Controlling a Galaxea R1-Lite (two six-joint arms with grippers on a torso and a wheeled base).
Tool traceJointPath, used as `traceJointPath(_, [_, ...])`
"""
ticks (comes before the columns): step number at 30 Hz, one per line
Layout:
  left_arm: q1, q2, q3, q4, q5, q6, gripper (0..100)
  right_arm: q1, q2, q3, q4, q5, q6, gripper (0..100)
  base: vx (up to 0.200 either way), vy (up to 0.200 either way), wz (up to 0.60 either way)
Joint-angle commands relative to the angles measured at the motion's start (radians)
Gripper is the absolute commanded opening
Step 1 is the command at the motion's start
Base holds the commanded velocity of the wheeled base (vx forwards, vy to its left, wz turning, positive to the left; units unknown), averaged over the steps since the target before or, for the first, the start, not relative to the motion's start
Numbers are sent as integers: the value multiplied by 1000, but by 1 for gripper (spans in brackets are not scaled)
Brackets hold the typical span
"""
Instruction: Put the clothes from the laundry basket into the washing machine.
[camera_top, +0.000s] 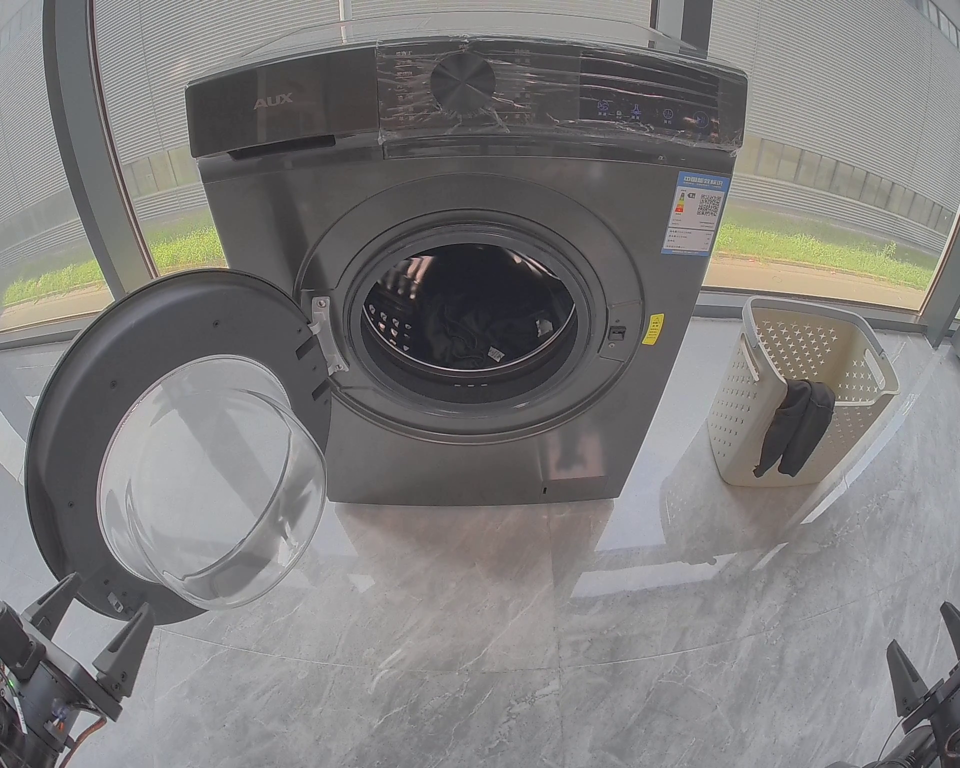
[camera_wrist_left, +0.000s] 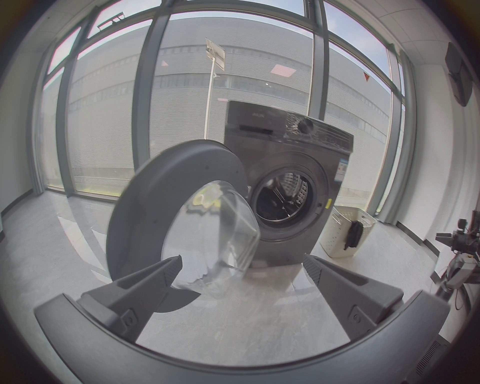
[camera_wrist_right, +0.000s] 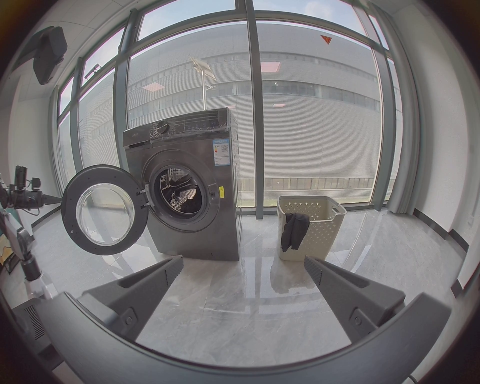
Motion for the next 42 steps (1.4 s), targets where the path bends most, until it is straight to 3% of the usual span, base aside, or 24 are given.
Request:
traceJointPath(1, [87,-151,17,52,-1,5,100,-23,-38,18,5,-26,-2,100,0,0,0])
traceJointPath(4, [124,-178,17,86,-3,8,100,-43,-38,18,7,-43,-9,100,0,0,0])
traceJointPath(8, [219,-261,17,204,-10,43,100,-103,-50,18,10,-24,-29,100,0,0,0])
traceJointPath(11, [279,-333,17,267,-19,46,100,-157,-119,12,28,85,-45,100,0,0,0])
traceJointPath(13, [283,-339,17,273,-24,46,100,-157,-119,12,30,95,-51,100,0,0,0])
traceJointPath(15, [325,-427,17,367,-95,48,100,-157,-119,18,53,114,-37,100,0,0,0])
traceJointPath(17, [339,-451,17,387,-115,49,100,-155,-119,18,60,112,-32,100,0,0,0])
traceJointPath(19, [401,-528,17,411,-200,63,100,-155,-119,18,65,114,-29,100,0,0,0])
traceJointPath(20, [408,-534,17,414,-211,68,100,-155,-119,18,65,114,-29,100,0,0,0])
traceJointPath(23, [464,-609,14,447,-358,123,100,-157,-119,16,70,115,-29,100,0,0,0])
traceJointPath(25, [463,-603,14,450,-355,128,100,-155,-119,18,67,115,-29,100,0,0,0])
traceJointPath(26, [464,-603,13,456,-306,124,100,-155,-119,18,65,115,-29,100,0,0,0])
traceJointPath(27, [464,-603,13,456,-306,124,100,-155,-119,18,65,115,-29,100,0,0,0])
traceJointPath(28, [461,-600,10,470,-219,141,100,-154,-119,18,65,115,-29,100,0,0,0])
traceJointPath(29, [460,-599,10,470,-216,144,100,-154,-119,18,65,115,-29,100,0,0,0])
traceJointPath(31, [449,-597,8,479,-234,135,100,-154,-119,18,65,115,-28,100,0,0,0])
traceJointPath(33, [451,-608,16,506,-348,129,100,-155,-119,18,65,115,-29,100,0,0,0])
traceJointPath(34, [451,-609,16,508,-365,135,100,-154,-119,18,65,115,-28,100,0,0,0])
traceJointPath(37, [452,-611,16,510,-349,147,100,-154,-119,18,65,115,-28,100,0,0,0])
traceJointPath(40, [452,-611,16,508,-328,111,100,-154,-119,18,65,115,-28,100,0,0,0])
traceJointPath(42, [452,-611,16,508,-323,111,100,-154,-119,18,65,115,-29,100,0,0,0])
